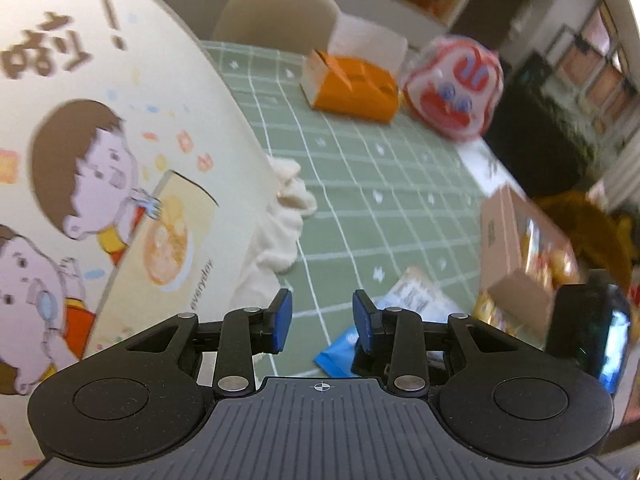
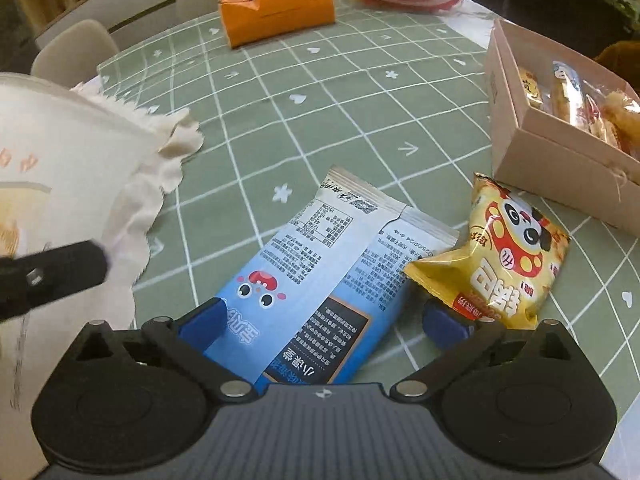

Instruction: Organize snacks

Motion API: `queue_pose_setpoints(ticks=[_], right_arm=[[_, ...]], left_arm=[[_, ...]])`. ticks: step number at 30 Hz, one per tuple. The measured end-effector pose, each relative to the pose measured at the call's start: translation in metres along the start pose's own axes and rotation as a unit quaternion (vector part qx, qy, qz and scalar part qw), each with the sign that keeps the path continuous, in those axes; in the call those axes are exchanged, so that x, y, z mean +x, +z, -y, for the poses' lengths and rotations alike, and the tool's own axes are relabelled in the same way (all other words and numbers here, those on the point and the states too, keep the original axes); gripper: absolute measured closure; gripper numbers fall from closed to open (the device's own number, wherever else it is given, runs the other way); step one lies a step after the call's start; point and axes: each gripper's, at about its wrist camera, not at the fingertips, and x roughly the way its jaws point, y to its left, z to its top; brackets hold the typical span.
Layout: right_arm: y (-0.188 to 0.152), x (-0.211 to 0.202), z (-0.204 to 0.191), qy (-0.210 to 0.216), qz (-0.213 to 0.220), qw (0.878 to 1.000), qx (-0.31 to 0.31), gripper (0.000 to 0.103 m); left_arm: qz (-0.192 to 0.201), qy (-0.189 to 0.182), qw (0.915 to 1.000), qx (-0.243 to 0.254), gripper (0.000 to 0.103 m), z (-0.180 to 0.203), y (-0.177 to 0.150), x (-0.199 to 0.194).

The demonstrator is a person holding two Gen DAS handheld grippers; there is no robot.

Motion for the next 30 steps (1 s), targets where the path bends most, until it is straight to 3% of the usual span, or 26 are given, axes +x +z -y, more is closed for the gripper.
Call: queue_pose_setpoints(ticks=[4, 8, 10, 14, 15, 20, 23, 26, 30], right_arm=[[0.015, 0.008, -0.003, -0.010, -0.022, 0.999, 0.030, 0.000], [0.024, 0.023, -0.020, -0.062, -0.014, 0.998, 0.008, 0.000], [0.023, 0.023, -0.024, -0.059, -0.005, 0.998, 0.000, 0.000], [0.021, 0.020, -0.025, -0.032, -0.018, 0.999, -0.040, 0.001], [0.016, 0.014, -0.025, -0.020, -0.021, 0.998, -0.064, 0.008], [-0.036, -0.027, 0.000, 0.041, -0.040, 0.984, -0.166, 0.016], [-0.067, -0.046, 0.035, 0.040, -0.041, 0.981, -0.187, 0.016], [-0.079, -0.060, 0.076, 0.021, -0.031, 0.985, -0.167, 0.016], [-0.073, -0.063, 0.128, -0.019, -0.024, 0.994, -0.101, 0.016]], left_arm=[[0.020, 0.001, 0.9997, -0.014, 0.066, -0.004, 0.008, -0.011], [0.020, 0.008, 0.9997, -0.011, 0.066, -0.006, 0.012, -0.013], [0.016, 0.010, 0.9998, -0.008, 0.066, -0.007, 0.012, -0.013], [0.013, 0.009, 0.9998, -0.012, 0.066, -0.010, 0.012, -0.013], [0.014, 0.005, 0.9998, -0.013, 0.066, -0.010, 0.012, -0.013], [0.001, -0.029, 0.9991, 0.031, 0.066, 0.014, 0.014, -0.003], [-0.032, -0.078, 0.9921, 0.092, 0.066, 0.048, 0.009, 0.016], [-0.074, -0.136, 0.9762, 0.152, 0.066, 0.089, 0.005, 0.043], [-0.085, -0.147, 0.9622, 0.213, 0.066, 0.140, 0.008, 0.076]])
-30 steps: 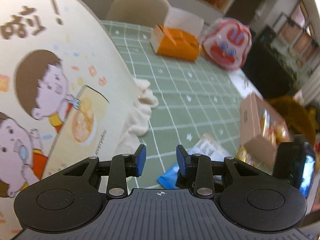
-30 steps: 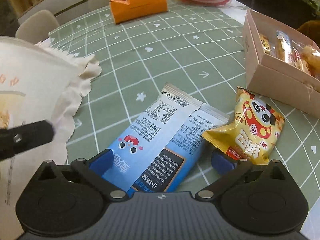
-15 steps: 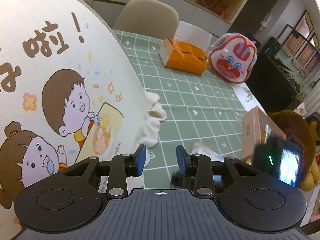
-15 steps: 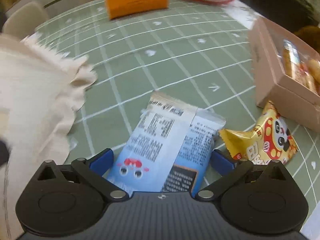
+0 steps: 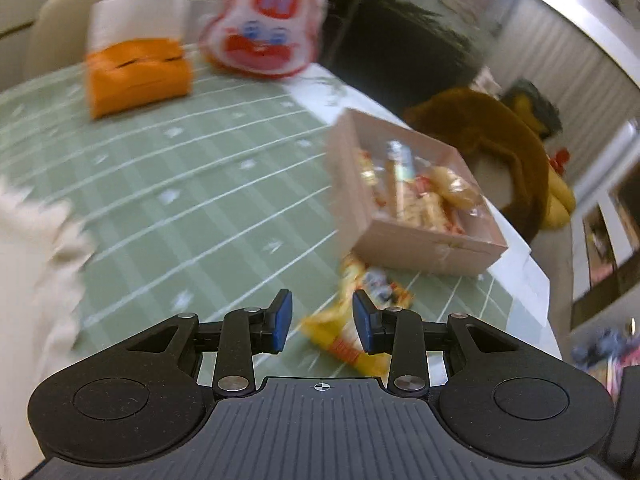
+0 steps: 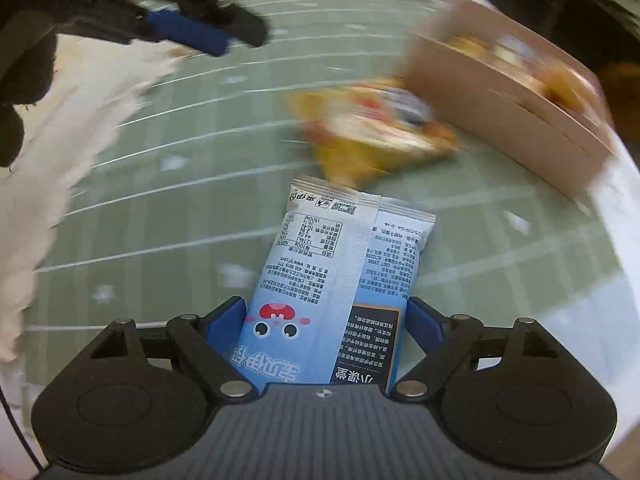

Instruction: Organize snacks

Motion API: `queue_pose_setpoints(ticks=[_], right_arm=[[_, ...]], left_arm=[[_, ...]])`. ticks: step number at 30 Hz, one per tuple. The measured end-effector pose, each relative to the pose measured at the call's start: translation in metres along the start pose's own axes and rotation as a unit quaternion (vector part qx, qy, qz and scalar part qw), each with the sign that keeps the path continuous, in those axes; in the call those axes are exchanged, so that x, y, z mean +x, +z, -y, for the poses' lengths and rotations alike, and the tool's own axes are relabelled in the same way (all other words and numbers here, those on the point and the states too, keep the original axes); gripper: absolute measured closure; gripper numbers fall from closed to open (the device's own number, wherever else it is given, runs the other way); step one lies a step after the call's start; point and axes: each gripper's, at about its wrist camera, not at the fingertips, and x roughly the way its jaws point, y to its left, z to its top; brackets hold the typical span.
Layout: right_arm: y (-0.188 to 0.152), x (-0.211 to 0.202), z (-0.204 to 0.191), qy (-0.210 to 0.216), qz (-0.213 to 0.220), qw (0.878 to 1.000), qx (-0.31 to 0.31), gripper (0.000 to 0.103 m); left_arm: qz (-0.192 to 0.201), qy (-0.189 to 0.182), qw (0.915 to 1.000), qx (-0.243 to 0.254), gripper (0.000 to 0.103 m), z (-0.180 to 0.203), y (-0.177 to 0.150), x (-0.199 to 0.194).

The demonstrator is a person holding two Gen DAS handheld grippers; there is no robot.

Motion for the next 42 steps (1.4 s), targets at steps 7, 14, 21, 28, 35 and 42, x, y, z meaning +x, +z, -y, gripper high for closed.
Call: queue_pose_setpoints(ticks=[7, 14, 21, 28, 35, 42], right_arm=[[-0.006, 0.002, 0.075, -0.032, 0.004, 0.995, 0.093, 0.015], [-0.001, 0.012, 0.085, -0.030, 0.000, 0.995, 0.100, 0.000], [0.000, 0.008, 0.084, -0.033, 0.012, 0.994, 0.102, 0.013], [0.013, -0.023, 0.090, -0.013, 0.044, 0.995, 0.090, 0.023], [0.094, -0.133, 0.131, -0.030, 0.194, 0.978, 0.064, 0.023], [0.181, -0.155, 0.185, -0.013, 0.235, 0.966, 0.106, 0.023]], left_arm=[[-0.096, 0.053, 0.9866, 0.121, 0.065, 0.053, 0.003, 0.068], [-0.113, 0.072, 0.9802, 0.145, 0.041, 0.066, -0.012, 0.088], [-0.115, 0.075, 0.9813, 0.135, 0.044, 0.066, -0.012, 0.085], [-0.083, 0.049, 0.9889, 0.113, 0.080, 0.064, -0.011, 0.053], [0.037, -0.042, 0.9964, 0.065, 0.085, 0.081, 0.086, -0.029], [0.027, -0.074, 0.9966, 0.023, 0.083, 0.068, 0.144, 0.004]])
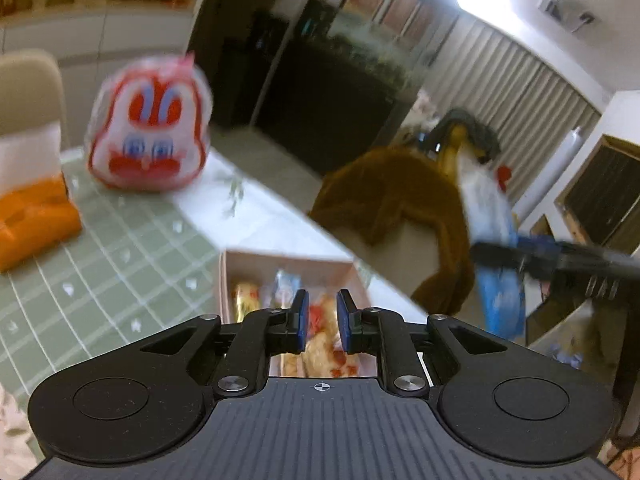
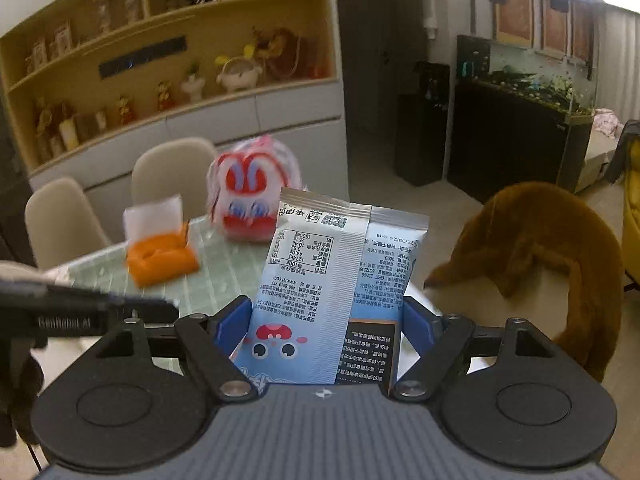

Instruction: Organize snacks

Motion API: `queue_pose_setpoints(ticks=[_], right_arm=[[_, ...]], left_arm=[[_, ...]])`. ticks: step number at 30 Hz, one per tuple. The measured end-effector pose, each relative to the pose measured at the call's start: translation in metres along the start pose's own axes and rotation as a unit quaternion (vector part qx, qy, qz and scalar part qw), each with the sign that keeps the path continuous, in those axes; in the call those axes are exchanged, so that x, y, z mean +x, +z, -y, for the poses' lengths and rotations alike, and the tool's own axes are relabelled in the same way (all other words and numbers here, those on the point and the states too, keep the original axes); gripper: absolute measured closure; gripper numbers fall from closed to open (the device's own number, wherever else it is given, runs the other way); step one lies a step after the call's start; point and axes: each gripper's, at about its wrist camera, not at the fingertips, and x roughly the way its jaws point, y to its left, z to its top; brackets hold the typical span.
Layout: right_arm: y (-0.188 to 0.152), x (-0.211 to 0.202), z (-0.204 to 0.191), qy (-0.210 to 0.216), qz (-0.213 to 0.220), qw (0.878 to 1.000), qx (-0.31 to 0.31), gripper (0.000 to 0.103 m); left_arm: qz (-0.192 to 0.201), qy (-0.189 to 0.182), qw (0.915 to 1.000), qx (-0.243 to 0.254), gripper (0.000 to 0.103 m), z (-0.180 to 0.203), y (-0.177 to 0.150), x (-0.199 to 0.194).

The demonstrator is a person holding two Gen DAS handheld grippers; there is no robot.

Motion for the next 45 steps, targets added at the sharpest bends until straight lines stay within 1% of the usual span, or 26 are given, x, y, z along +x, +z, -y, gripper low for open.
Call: queue_pose_setpoints(ticks=[2, 4, 5, 6, 8, 11, 13, 15, 17, 19, 21, 23, 25, 28, 30, 31, 33, 35, 37, 38, 40, 42, 43, 45], right_arm=[[0.007, 0.030, 0.007, 0.011, -0.027, 0.999, 0.020, 0.021], [0.003, 0.058, 0.009, 0.040, -0.054, 0.997, 0.025, 0.014], [-0.001, 0.073, 0.011, 0.043, -0.069, 0.996, 0.029, 0.014], [-0.007, 0.088, 0.013, 0.036, -0.085, 0.995, 0.036, 0.014], [-0.017, 0.105, 0.017, 0.023, -0.098, 0.994, 0.047, 0.014], [-0.032, 0.108, 0.020, 0.017, -0.101, 0.994, 0.050, 0.014], [-0.043, 0.104, 0.020, 0.015, -0.109, 0.992, 0.054, 0.014], [-0.057, 0.091, 0.020, 0.036, -0.116, 0.990, 0.069, 0.014], [-0.080, 0.082, 0.008, 0.060, -0.125, 0.987, 0.076, 0.014], [-0.112, 0.077, -0.012, 0.085, -0.158, 0.982, 0.064, 0.014], [-0.143, 0.084, -0.034, 0.093, -0.199, 0.974, 0.049, 0.014], [-0.170, 0.091, -0.048, 0.091, -0.227, 0.969, 0.039, 0.014], [-0.186, 0.095, -0.052, 0.080, -0.242, 0.966, 0.043, 0.014], [-0.200, 0.092, -0.055, 0.073, -0.247, 0.966, 0.040, 0.014], [-0.207, 0.092, -0.061, 0.072, -0.249, 0.965, 0.032, 0.014], [-0.209, 0.093, -0.066, 0.063, -0.246, 0.967, 0.028, 0.014], [-0.208, 0.097, -0.074, 0.053, -0.239, 0.969, 0.038, 0.014], [-0.203, 0.106, -0.084, 0.039, -0.243, 0.968, 0.051, 0.012], [-0.198, 0.114, -0.093, 0.029, -0.237, 0.968, 0.069, 0.010], [-0.195, 0.119, -0.097, 0.024, -0.237, 0.968, 0.079, 0.009], [-0.190, 0.132, -0.104, 0.003, -0.238, 0.967, 0.092, 0.004], [-0.186, 0.140, -0.110, -0.018, -0.234, 0.967, 0.095, 0.002], [-0.185, 0.144, -0.113, -0.026, -0.233, 0.968, 0.092, 0.000], [-0.187, 0.147, -0.118, -0.037, -0.230, 0.970, 0.075, 0.000]], left_arm=[[-0.033, 0.020, 0.9992, 0.004, 0.082, -0.010, -0.011, 0.022], [-0.062, 0.032, 0.9975, 0.007, 0.081, -0.022, -0.029, 0.037], [-0.075, 0.030, 0.9967, -0.001, 0.079, -0.032, -0.039, 0.042], [-0.083, 0.024, 0.9962, -0.011, 0.079, -0.042, -0.050, 0.044], [-0.096, 0.009, 0.9950, -0.026, 0.078, -0.060, -0.066, 0.044], [-0.122, -0.004, 0.9919, -0.034, 0.078, -0.076, -0.090, 0.047], [-0.137, -0.006, 0.9902, -0.026, 0.078, -0.080, -0.103, 0.051], [-0.146, -0.014, 0.9889, -0.024, 0.078, -0.082, -0.112, 0.054], [-0.150, -0.028, 0.9877, -0.031, 0.078, -0.084, -0.119, 0.054], [-0.154, -0.042, 0.9863, -0.040, 0.077, -0.088, -0.128, 0.053], [-0.159, -0.046, 0.9853, -0.044, 0.077, -0.089, -0.135, 0.054], [-0.170, -0.040, 0.9839, -0.041, 0.075, -0.085, -0.142, 0.057], [-0.173, -0.029, 0.9842, -0.024, 0.072, -0.074, -0.145, 0.059], [-0.176, -0.041, 0.9833, -0.024, 0.071, -0.066, -0.151, 0.061], [-0.176, -0.041, 0.9829, -0.036, 0.070, -0.065, -0.153, 0.064], [-0.175, -0.040, 0.9827, -0.047, 0.070, -0.067, -0.152, 0.063], [-0.155, -0.022, 0.9850, -0.073, 0.070, -0.073, -0.147, 0.051], [-0.123, 0.021, 0.9886, -0.084, 0.070, -0.078, -0.143, 0.033], [-0.087, 0.084, 0.9899, -0.075, 0.070, -0.078, -0.140, 0.013], [-0.068, 0.121, 0.9875, -0.074, 0.070, -0.078, -0.140, 0.002], [-0.042, 0.169, 0.9802, -0.094, 0.070, -0.081, -0.143, -0.013], [-0.031, 0.180, 0.9773, -0.109, 0.070, -0.083, -0.148, -0.023], [-0.029, 0.179, 0.9770, -0.112, 0.070, -0.083, -0.150, -0.025], [-0.026, 0.177, 0.9774, -0.112, 0.070, -0.081, -0.154, -0.029]])
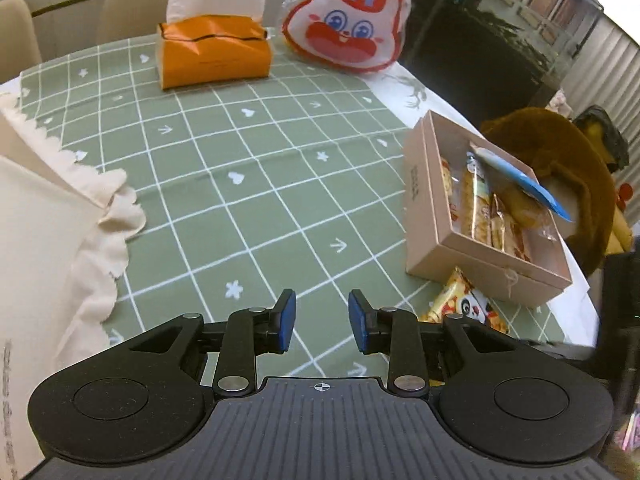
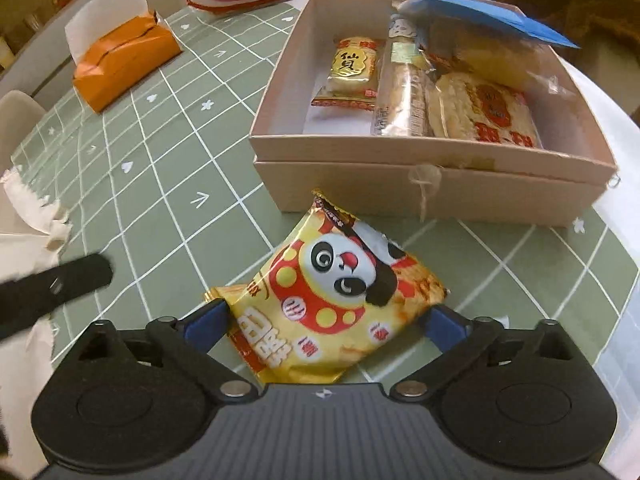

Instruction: Organize snacks

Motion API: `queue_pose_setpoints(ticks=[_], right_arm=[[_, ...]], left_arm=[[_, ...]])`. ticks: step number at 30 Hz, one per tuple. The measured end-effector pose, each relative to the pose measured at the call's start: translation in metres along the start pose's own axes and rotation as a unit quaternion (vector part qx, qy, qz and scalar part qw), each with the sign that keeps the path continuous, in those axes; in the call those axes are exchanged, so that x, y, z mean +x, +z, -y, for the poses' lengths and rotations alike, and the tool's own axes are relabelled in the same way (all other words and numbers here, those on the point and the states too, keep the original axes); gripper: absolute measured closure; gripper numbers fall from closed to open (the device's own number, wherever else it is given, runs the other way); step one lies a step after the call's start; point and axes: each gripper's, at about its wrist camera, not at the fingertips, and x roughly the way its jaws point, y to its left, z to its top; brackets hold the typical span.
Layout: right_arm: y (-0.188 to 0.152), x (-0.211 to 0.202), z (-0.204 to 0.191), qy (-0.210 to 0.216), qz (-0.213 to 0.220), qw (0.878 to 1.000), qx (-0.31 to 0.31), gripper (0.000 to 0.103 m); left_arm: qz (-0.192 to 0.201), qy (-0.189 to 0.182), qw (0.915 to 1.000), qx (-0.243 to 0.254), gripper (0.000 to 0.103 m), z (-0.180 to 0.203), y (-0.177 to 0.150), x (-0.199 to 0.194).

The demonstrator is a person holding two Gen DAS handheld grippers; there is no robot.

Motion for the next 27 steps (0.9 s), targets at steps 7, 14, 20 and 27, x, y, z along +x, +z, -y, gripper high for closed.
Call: queue_pose_setpoints(ticks=[7, 14, 20, 27], right_arm=[[-0.019, -0.021, -0.003, 0.001, 0.023, 0.996, -0.082, 0.037], [-0.022, -0.097, 0.013, 0.036, 0.069, 0.990, -0.118, 0.048], [0.051, -0.157, 0.008, 0.000, 0.198, 0.970, -0.143, 0.066], [0.102, -0.163, 0.032, -0.001, 0.230, 0.967, -0.108, 0.033]], left_arm=[[-0.001, -0.024, 0.9997, -0.002, 0.070, 0.003, -0.009, -0.001], [0.010, -0.049, 0.9973, -0.053, 0.070, -0.015, -0.022, -0.006], [0.012, -0.082, 0.9957, -0.040, 0.070, 0.000, -0.033, -0.007], [-0.022, -0.094, 0.9953, -0.007, 0.070, 0.016, -0.056, 0.005]])
